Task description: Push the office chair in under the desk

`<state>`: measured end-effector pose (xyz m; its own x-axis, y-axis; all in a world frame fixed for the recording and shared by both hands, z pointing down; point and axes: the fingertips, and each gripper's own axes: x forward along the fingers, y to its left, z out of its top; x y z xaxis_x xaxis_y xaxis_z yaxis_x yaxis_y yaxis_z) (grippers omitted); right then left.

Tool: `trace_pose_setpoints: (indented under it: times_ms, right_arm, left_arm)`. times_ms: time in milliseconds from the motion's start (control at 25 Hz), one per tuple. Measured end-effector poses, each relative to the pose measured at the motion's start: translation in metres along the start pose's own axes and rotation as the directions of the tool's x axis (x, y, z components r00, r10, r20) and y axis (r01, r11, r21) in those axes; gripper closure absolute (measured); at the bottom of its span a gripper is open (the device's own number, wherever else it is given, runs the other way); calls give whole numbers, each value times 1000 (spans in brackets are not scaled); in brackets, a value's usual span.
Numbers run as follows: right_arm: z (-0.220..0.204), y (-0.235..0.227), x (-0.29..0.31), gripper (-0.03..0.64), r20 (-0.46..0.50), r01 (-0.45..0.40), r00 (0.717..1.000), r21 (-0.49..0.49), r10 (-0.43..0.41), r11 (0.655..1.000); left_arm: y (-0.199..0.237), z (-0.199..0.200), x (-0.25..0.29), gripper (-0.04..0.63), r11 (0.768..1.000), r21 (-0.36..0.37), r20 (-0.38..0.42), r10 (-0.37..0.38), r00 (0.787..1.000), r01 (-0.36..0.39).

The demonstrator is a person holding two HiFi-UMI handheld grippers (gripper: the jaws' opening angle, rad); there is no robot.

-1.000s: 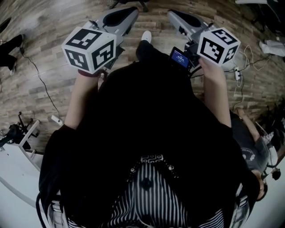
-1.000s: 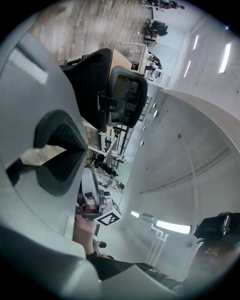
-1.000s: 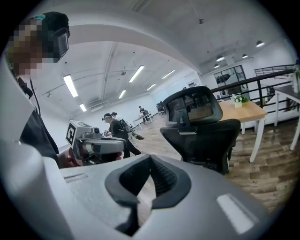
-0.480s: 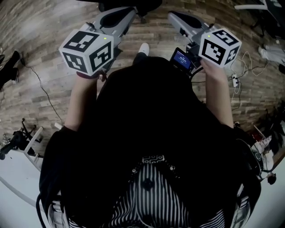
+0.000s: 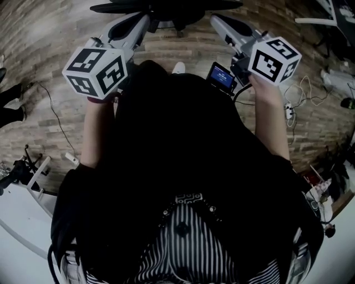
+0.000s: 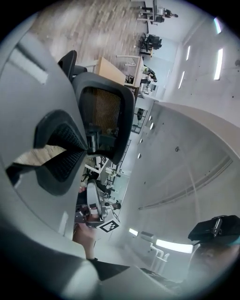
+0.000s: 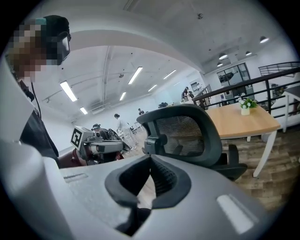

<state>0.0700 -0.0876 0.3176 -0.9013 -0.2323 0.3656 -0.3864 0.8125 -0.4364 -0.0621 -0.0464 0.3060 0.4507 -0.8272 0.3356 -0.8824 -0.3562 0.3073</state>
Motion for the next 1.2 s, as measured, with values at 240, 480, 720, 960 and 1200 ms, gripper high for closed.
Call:
trace_pose_setpoints:
  times_ms: [240,480,720,960,1200]
  right_arm:
    - [22,-10,36,617,22,44,999,2,-44,999]
    - [41,-24,36,617,60,110,992,9,-110,994]
    - [62,-50,40,615,101,198,974,39,-201,980]
    - [56,-69,51,614,66,296,953,-1,-296,955]
    - [45,-96,53,445,23,445,895,-60,-445,893]
  left_arm:
    - [53,8,4,597,1000,-6,-33,-21,999,21]
    - [81,31,15,597,1000,8,-39,-19,999,19]
    - [106,40,29,595,999,26,-58,-24,998,25]
    - [149,34,26,595,997,61,-81,50,995,-45]
    - [177,33,26,338,991,113,-93,88,992,-77]
